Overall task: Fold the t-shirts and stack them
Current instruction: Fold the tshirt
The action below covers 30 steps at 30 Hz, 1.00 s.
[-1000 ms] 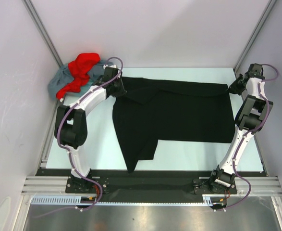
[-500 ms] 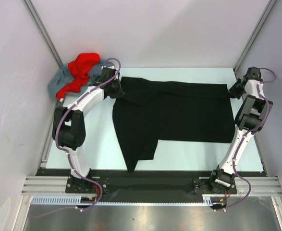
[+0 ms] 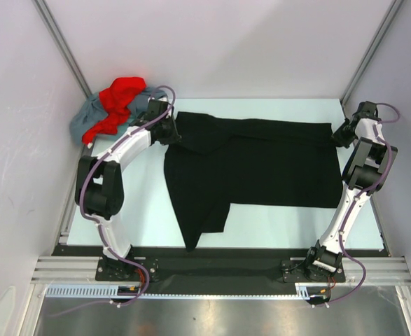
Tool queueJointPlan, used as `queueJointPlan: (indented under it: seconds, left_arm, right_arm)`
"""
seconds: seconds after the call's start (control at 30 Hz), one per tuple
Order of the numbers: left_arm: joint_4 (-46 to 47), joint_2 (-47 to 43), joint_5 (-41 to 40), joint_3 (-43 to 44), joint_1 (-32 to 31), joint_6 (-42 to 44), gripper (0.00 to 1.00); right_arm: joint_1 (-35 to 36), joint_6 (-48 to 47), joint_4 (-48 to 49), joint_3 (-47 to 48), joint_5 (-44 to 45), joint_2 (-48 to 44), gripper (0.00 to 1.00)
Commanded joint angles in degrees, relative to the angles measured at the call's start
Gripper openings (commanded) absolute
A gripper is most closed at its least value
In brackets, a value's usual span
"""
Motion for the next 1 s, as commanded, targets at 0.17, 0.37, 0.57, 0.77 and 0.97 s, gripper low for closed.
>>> queueJointPlan:
  seconds: [0.17, 0.37, 0.57, 0.77, 0.97]
  left_arm:
    - [0.23, -6.26, -2.46, 1.48, 0.70, 0.89, 0.00]
    - [0.14, -5.47, -1.58, 0.79, 0.78, 0.46, 0.00]
    - [0.06, -4.68, -1.05, -0.27, 0.96, 0.37, 0.00]
    - [-0.21, -3.80, -0.09, -0.45, 1.14, 0.02, 0.00]
    - [-0.56, -3.88, 3.87, -2.02, 1.14, -0.25, 0.00]
  right_arm:
    - [-0.68, -1.82, 2.06, -0.21, 0.59, -5.78, 0.06]
    - [-0.95, -1.73, 2.06, -0.30, 0.94, -6.21, 0.06]
    - [-1.04, -1.91, 1.79, -0.56, 1.55, -6.48, 0.06]
    - [-1.04, -2.09, 1.18, -1.17, 1.38, -5.16, 0.07]
    - [-0.95, -1.82, 0.39, -1.44, 3.04, -4.37, 0.14]
